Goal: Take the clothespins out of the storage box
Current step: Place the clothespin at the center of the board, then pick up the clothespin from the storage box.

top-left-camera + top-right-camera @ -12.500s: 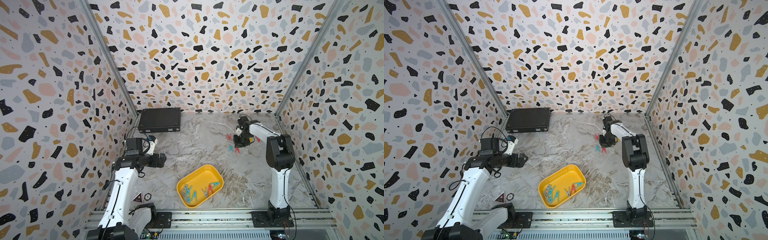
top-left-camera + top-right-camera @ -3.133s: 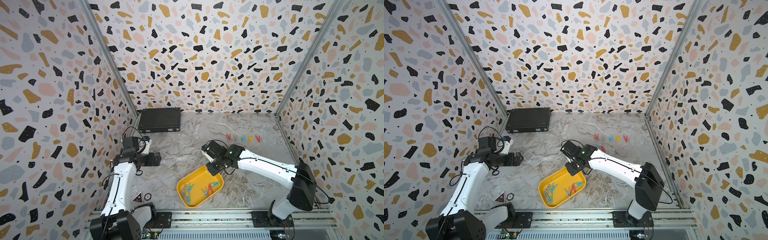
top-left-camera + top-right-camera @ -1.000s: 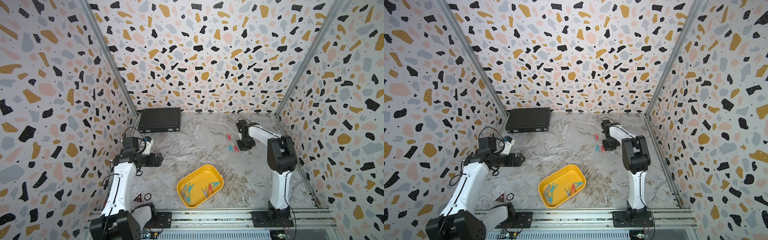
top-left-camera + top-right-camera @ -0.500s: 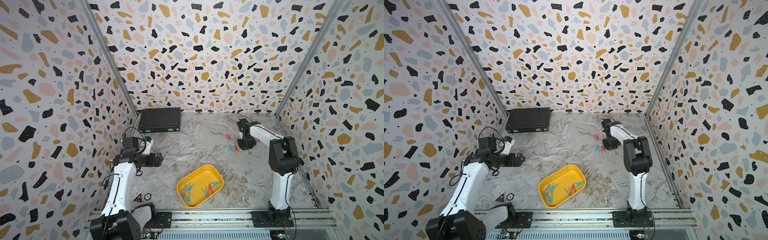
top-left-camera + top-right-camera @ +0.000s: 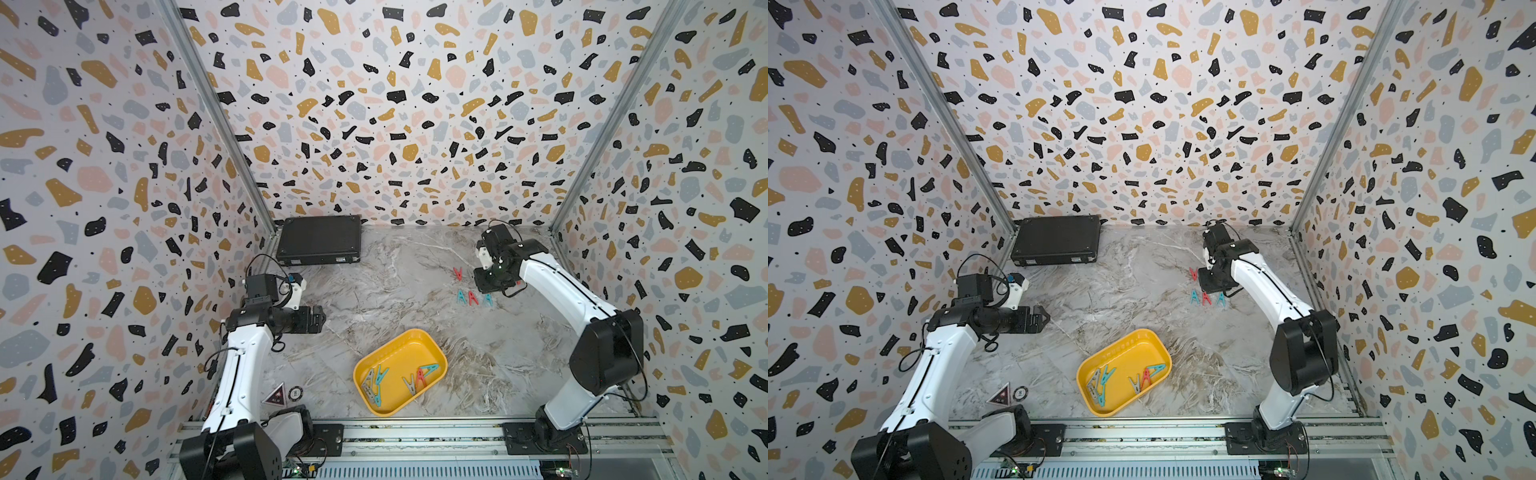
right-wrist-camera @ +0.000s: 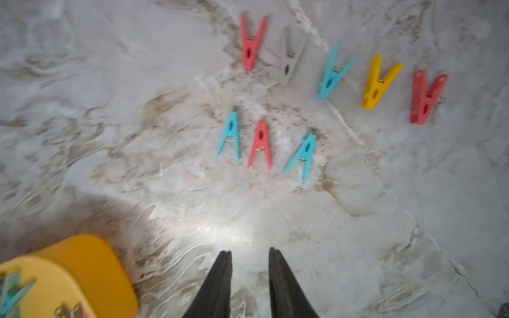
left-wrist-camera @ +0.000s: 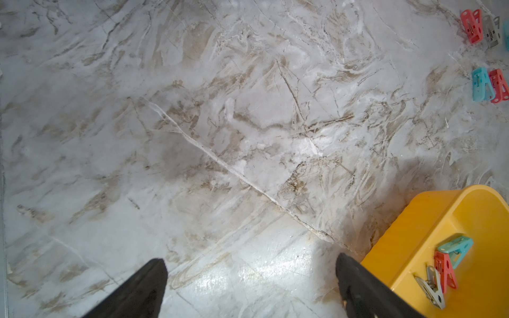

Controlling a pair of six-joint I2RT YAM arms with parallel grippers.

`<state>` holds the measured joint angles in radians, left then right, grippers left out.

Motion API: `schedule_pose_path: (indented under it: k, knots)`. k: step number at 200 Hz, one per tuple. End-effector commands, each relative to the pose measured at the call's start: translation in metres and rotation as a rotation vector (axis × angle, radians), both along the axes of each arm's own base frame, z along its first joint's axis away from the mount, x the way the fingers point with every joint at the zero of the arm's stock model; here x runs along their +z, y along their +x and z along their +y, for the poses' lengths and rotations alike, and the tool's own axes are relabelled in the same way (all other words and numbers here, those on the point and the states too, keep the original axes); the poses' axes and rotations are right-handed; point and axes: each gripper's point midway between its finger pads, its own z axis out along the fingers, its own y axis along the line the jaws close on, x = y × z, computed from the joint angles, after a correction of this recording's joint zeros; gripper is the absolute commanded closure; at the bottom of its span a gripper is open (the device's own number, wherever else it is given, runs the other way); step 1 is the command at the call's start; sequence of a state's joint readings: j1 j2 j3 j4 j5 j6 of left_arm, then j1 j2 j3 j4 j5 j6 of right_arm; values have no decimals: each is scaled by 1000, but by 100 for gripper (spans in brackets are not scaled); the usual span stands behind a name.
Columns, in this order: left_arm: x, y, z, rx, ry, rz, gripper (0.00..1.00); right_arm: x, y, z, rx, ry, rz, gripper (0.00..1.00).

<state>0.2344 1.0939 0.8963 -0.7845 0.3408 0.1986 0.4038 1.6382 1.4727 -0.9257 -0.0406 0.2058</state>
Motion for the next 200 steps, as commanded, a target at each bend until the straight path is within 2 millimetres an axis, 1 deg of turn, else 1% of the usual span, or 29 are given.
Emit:
schedule_pose_path:
  k: [1, 33, 56, 74, 101, 151, 171, 177, 180, 183, 200]
  knots:
    - [3, 2, 3, 2, 21, -24, 0, 7, -40, 33, 93, 100, 43, 70]
    - [3, 2, 3, 3, 18, -22, 0, 22, -84, 80, 296, 190, 2, 70]
    - [3, 2, 3, 3, 19, -20, 0, 26, -114, 107, 475, 229, -10, 70]
    - [3, 2, 4, 5, 23, -20, 0, 25, -137, 126, 605, 259, -20, 70]
    - [2, 3, 6, 10, 30, -20, 0, 13, -168, 153, 762, 295, 6, 69]
    - [3, 4, 14, 45, 66, -22, 0, -22, -217, 198, 1017, 288, 89, 68]
    - [3, 4, 19, 67, 83, -18, 0, -34, -227, 212, 1091, 260, 103, 68]
    - [3, 4, 20, 68, 86, -19, 0, -38, -225, 214, 1102, 246, 103, 68]
    - [3, 4, 21, 71, 85, -17, 0, -40, -234, 218, 1134, 237, 105, 68]
    - [3, 4, 21, 73, 85, -17, 0, -42, -237, 220, 1149, 230, 107, 68]
    - [2, 4, 22, 79, 84, -15, 0, -48, -240, 228, 1203, 197, 100, 67]
